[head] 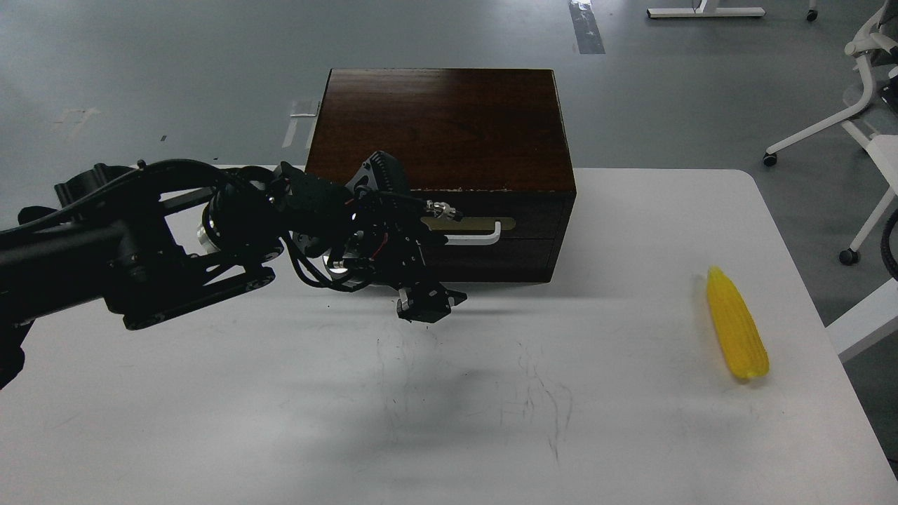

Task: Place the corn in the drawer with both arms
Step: 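Reach the left gripper to the white drawer handle and grasp it, then pull the drawer out toward the robot with the left gripper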

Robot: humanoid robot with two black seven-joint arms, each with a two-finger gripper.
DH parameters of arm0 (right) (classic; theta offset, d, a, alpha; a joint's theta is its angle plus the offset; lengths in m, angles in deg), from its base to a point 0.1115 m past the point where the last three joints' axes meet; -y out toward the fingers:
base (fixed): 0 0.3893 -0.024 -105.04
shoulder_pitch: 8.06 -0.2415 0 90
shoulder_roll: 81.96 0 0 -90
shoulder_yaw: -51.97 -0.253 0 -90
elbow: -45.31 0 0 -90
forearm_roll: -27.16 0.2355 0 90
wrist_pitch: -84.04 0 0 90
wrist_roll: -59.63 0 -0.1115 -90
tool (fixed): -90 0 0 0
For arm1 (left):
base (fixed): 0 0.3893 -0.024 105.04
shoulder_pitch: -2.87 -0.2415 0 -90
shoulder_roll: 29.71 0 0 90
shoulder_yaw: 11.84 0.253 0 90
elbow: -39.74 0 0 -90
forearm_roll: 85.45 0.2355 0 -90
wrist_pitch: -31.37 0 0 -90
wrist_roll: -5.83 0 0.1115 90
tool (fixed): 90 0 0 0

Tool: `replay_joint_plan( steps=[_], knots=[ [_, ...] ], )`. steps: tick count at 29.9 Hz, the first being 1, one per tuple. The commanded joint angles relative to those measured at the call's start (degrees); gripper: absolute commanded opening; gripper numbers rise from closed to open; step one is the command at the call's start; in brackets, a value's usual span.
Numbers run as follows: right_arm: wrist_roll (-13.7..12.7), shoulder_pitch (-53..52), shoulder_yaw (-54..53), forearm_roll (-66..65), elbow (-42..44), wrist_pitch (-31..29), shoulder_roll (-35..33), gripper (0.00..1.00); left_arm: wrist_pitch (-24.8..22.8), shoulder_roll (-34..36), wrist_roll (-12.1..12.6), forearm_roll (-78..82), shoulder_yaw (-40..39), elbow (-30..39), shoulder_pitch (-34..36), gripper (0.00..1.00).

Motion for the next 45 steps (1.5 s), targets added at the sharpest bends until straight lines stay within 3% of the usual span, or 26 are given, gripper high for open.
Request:
replay_joint_plan(
  steps=[1,10,31,33,34,37,45],
  knots=[
    [-0.02,-0.06,0.01,-0.06,1.55,0.0,0.04,1.0,-0.01,-0.08,0.05,1.5,0.04,-0.27,0.86,0.88],
    [-0.02,0.03,-0.07,-0.06,1.55,0.0,0.12,1.0,-0.01,0.18,-0.21,1.5,0.22,-0.18,3.59,0.88],
    [-0.02,0.03,-0.25,-0.06,2.43,0.0,0.12,1.0,-0.01,0.27,-0.83,1.5,4.52,-2.73,2.45,0.88],
    [-0.02,0.03,-0.25,-0.06,2.43,0.0,0.03,1.0,-0.01,0.27,-1.35,1.5,4.44,-2.64,2.36,0.83],
    [-0.02,0.03,-0.25,-0.06,2.43,0.0,0.03,1.0,0.13,0.27,-2.4,1.5,4.44,-2.46,2.45,0.75],
    [-0.02,0.03,-0.25,-0.06,2.51,0.0,0.03,1.0,0.13,0.27,-3.73,1.5,4.44,-2.11,2.97,0.65],
    [-0.02,0.03,-0.25,-0.15,3.39,0.0,0.03,1.0,-0.01,1.67,-3.99,1.5,4.35,2.27,3.33,0.62]
  ],
)
